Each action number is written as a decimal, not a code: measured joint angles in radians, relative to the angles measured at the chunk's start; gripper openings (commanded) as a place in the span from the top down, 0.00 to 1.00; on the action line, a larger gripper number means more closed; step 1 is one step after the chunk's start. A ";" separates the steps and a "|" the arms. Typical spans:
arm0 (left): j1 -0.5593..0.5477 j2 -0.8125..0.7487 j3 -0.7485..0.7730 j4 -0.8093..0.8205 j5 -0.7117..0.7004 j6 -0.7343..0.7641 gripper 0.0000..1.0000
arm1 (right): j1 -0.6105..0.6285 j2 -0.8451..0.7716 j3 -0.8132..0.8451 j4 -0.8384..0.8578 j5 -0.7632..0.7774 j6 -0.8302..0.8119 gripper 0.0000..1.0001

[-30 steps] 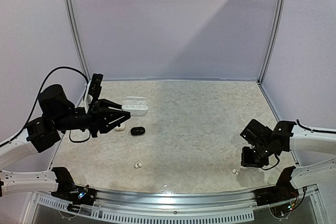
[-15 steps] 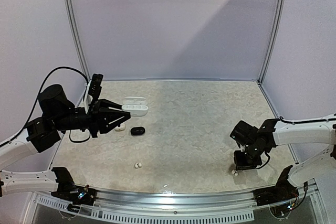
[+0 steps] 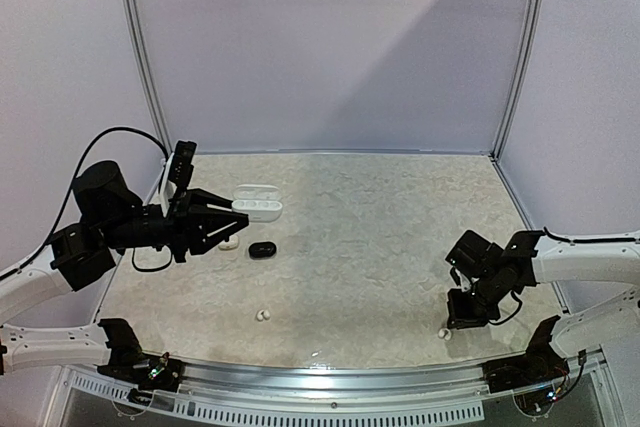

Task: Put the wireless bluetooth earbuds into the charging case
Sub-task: Move the right earbud to the center of the board.

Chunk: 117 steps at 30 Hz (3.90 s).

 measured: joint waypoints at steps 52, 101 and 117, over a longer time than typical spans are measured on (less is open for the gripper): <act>0.000 0.000 0.000 -0.003 -0.008 0.008 1.00 | 0.013 -0.029 0.011 -0.029 -0.071 0.037 0.68; 0.000 0.000 0.000 -0.024 -0.020 0.013 1.00 | 0.176 0.057 0.001 0.056 -0.132 0.082 0.74; 0.000 0.000 0.000 -0.030 -0.020 0.016 1.00 | 0.183 0.203 0.175 -0.026 -0.145 0.041 0.71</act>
